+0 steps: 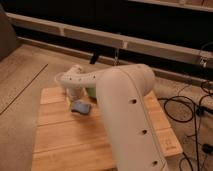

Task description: Place the white sponge in the ceramic cup

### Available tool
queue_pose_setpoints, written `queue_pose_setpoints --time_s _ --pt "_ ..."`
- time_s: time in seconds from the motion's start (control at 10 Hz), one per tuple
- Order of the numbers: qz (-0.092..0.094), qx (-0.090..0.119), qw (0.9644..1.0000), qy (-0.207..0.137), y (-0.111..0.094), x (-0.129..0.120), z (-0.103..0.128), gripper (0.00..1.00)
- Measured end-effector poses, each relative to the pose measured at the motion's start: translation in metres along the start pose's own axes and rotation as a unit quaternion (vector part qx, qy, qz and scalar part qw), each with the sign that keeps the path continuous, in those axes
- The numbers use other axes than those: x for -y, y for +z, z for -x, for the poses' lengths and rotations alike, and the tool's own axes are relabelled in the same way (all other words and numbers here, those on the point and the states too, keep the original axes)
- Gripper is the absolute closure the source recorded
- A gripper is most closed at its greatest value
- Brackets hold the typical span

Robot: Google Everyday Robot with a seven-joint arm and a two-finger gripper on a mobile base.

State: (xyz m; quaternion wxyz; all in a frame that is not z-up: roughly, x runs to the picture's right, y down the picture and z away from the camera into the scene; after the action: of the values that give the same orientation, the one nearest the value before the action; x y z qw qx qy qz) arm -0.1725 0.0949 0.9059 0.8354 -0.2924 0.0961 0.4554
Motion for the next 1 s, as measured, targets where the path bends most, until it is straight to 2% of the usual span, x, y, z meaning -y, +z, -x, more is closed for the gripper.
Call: queue_pose_setpoints --time_s 0.3,0.5,0.6,0.8,0.9,1.0 --pt "-0.006 -0.03 0.9994 0.017 0.012 0.012 -0.022 0.35" --pt "0.005 -0.046 0.9985 0.029 0.026 0.011 -0.032 0.35" --pt "0.013 -0.047 0.9982 0.034 0.031 0.009 -0.034 0.39" --pt "0.026 -0.043 0.9981 0.035 0.035 0.006 -0.032 0.57" --pt "0.029 -0.039 0.9982 0.035 0.034 0.007 -0.029 0.7" --pt "0.03 -0.035 0.9983 0.036 0.033 0.011 -0.028 0.78"
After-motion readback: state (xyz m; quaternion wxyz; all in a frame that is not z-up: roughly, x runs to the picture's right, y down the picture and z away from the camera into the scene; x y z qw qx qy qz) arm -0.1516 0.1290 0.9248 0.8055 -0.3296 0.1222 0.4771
